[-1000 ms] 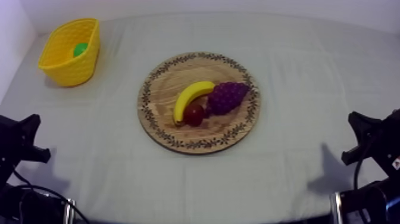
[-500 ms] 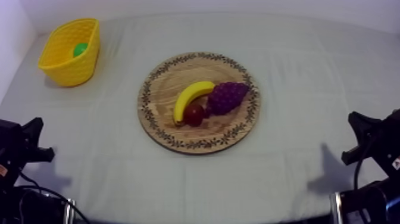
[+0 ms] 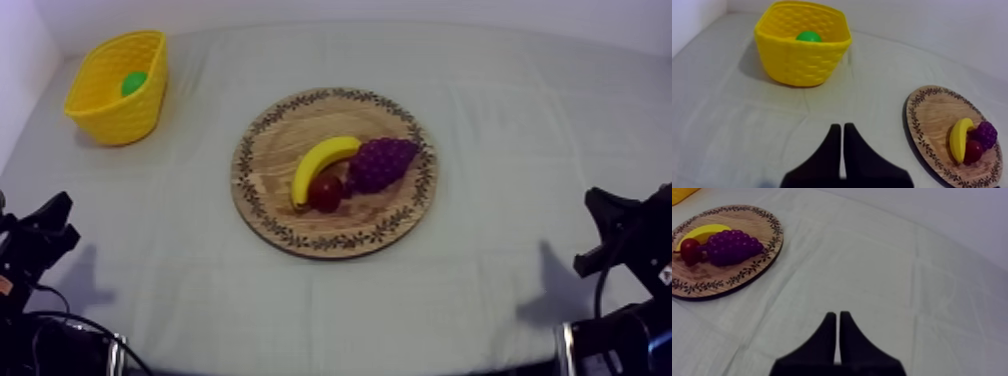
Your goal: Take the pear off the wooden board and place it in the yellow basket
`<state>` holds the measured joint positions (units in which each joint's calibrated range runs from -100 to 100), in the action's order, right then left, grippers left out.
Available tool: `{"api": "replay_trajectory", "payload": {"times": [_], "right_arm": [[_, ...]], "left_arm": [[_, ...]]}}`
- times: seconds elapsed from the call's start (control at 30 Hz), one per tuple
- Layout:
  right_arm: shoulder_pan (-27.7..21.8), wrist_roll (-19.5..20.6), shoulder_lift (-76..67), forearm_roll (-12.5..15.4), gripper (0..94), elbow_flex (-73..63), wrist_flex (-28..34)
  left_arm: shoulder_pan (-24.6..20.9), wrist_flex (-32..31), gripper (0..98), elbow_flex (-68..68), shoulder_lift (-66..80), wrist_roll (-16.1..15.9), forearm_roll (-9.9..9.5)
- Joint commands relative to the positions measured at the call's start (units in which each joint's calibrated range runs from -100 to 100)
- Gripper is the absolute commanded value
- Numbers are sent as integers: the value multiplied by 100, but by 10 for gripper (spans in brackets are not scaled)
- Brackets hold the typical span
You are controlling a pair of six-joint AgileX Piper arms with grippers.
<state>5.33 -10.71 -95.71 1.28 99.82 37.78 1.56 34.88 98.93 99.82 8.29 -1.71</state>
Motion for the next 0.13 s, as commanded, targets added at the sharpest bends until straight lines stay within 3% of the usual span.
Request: {"api": "replay_trajectory", "payload": {"times": [0.0, 0.1], "right_arm": [[3, -2, -4, 1, 4, -5, 4], [3, 0, -4, 1, 4, -5, 4]], "left_arm": [[0, 14, 0, 6, 1, 41, -2], [0, 13, 0, 6, 1, 49, -2]]}}
